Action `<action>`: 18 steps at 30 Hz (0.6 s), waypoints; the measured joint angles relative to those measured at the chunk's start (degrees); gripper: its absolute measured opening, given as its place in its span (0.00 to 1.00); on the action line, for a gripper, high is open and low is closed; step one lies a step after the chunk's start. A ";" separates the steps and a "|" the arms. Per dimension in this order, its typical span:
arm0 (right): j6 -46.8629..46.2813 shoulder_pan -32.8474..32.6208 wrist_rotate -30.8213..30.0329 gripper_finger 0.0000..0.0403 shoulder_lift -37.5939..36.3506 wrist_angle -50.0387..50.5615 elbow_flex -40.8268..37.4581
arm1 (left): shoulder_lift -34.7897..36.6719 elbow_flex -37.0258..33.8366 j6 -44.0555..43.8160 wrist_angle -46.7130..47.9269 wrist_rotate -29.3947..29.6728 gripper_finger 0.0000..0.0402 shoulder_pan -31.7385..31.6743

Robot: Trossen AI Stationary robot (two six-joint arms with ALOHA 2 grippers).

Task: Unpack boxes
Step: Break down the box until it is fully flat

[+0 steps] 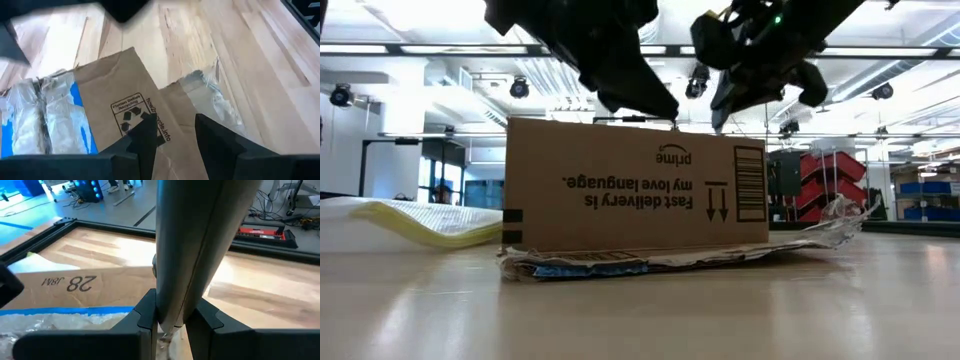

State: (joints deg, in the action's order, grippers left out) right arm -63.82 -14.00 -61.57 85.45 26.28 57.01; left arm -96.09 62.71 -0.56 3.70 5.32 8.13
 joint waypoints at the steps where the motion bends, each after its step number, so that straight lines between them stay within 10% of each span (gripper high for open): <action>1: -0.67 0.00 0.03 0.12 -0.21 0.68 -0.01 | 0.00 0.12 -0.02 -0.18 1.05 0.30 0.21; 18: 2.12 1.09 2.76 0.12 0.96 -4.71 -0.09 | -12.08 3.50 -0.09 -13.55 4.79 0.30 0.76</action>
State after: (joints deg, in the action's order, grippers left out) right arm -61.70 -12.91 -58.82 86.41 21.57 56.92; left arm -108.17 66.22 -0.64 -9.85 10.11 8.90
